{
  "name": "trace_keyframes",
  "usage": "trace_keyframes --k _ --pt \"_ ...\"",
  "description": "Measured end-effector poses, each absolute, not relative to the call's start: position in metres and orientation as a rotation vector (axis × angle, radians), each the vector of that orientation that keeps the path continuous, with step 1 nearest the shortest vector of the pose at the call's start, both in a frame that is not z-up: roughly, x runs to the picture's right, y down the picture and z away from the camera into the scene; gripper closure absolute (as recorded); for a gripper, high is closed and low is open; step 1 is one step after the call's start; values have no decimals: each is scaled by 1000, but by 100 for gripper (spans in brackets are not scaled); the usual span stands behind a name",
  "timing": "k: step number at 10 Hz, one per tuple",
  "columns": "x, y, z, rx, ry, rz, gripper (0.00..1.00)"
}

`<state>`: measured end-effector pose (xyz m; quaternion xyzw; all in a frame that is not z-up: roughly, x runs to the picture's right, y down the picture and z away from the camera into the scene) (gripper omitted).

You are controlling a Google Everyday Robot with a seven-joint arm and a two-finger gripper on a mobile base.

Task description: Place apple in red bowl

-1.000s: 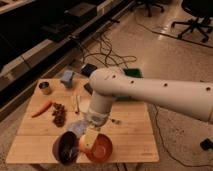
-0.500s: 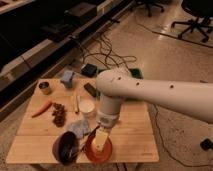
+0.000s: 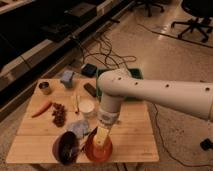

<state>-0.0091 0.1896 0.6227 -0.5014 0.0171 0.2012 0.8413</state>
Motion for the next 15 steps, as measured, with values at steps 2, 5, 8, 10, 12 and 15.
trace_keyframes --k 2,5,8,10,12,15 --pt "-4 189 629 -1050 40 441 96" --pt "-1 187 630 -1036 -10 452 69" --pt "-11 186 633 -1028 -84 449 35" --pt "-18 186 634 -1028 -102 438 21" --pt "-20 186 632 -1027 -114 436 20" --pt "-24 188 630 -1038 -228 501 20"
